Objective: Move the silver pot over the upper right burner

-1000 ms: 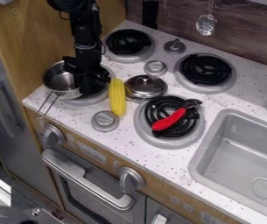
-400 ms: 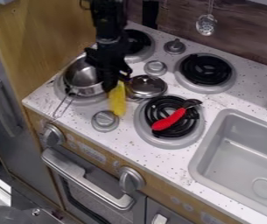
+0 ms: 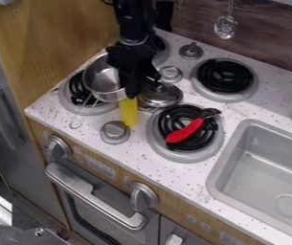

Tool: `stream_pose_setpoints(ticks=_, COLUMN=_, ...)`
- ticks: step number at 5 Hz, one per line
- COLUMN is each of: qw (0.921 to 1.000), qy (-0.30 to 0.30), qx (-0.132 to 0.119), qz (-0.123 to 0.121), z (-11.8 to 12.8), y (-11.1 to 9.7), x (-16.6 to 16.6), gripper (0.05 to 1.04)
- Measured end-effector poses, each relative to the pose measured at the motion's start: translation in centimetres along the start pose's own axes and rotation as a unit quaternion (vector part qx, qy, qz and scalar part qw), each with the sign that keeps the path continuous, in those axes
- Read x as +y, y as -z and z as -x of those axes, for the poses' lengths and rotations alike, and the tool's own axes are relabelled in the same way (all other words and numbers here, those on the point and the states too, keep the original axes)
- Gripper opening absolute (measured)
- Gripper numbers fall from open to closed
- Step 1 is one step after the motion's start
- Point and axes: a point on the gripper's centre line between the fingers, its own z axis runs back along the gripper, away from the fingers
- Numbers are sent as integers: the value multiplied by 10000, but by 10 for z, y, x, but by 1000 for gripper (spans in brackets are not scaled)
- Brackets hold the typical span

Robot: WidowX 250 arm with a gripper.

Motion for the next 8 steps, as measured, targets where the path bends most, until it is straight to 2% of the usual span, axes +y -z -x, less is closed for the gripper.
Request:
stream_pose_setpoints(ticks=1, qw=9998, qy=163, qx=-115, qz=24, z=-2, y=-3, x=-22, gripper=79)
stream_pose_setpoints(ticks=2, qw=9995, qy=306, qx=-106, qz=2, z=-1, y=-1, x=-38, gripper=79)
stream_pose_setpoints(ticks=3, qw=9987, qy=396, qx=-335, qz=-13, z=-5, y=-8, x=-51, gripper=79)
stream_pose_setpoints(ticks=4, qw=9966, qy=464, qx=-641, qz=225, z=-11, y=-8, x=-61, gripper=79)
stream_pose_setpoints(ticks=5, qw=9959, qy=508, qx=-714, qz=227, z=-15, y=-10, x=-64, gripper=74)
stream_pose_setpoints(ticks=6, qw=9947, qy=543, qx=-866, qz=146, z=-22, y=-11, x=-70, gripper=71)
stream_pose_setpoints(ticks=8, qw=9941, qy=517, qx=-958, qz=-25, z=-40, y=-3, x=-81, gripper=71)
